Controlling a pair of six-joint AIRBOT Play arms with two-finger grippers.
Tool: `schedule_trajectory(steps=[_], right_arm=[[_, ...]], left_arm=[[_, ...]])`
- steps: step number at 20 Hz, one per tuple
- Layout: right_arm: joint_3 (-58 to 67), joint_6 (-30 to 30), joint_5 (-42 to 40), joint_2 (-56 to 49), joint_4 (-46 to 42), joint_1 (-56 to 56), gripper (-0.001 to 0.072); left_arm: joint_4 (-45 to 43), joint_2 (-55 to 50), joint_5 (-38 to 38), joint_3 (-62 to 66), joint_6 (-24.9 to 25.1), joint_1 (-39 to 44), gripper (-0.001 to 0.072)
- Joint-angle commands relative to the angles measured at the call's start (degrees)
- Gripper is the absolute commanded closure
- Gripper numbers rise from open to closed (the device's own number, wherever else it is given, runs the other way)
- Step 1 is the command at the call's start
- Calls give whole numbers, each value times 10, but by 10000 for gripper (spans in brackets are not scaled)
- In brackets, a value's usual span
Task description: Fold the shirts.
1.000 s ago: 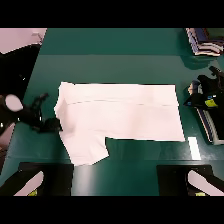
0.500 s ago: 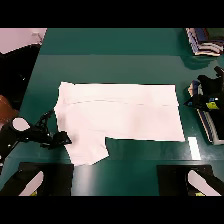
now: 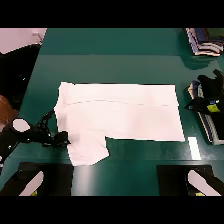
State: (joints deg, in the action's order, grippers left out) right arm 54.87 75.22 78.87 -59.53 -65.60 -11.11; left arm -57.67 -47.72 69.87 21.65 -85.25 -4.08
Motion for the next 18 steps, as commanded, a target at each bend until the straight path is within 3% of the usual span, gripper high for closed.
schedule_trajectory(steps=[1,2,4,9,10,12,13,14,16,18], right_arm=[[-41,1,54,1,-33,-53,357],[-72,2,59,1,-41,-84,350],[-143,2,51,-2,-45,-153,217],[-243,-3,-2,-46,13,-205,228],[-248,-3,-16,-53,20,-194,277],[-246,-3,-38,-61,25,-163,288],[-242,-3,-44,-61,26,-149,333],[-233,-3,-45,-60,25,-134,467],[-216,-3,-37,-52,24,-108,664],[-192,-3,-19,-29,10,-87,696]], left_arm=[[0,1,26,25,18,0,679],[0,1,32,35,20,0,679],[1,1,31,50,28,0,679],[2,1,23,59,28,0,678],[1,1,20,59,28,0,678],[1,1,14,59,28,0,678],[1,1,14,59,28,0,678],[-2,1,16,59,28,0,678],[-17,1,34,61,28,0,679],[-52,1,75,79,28,0,681]])
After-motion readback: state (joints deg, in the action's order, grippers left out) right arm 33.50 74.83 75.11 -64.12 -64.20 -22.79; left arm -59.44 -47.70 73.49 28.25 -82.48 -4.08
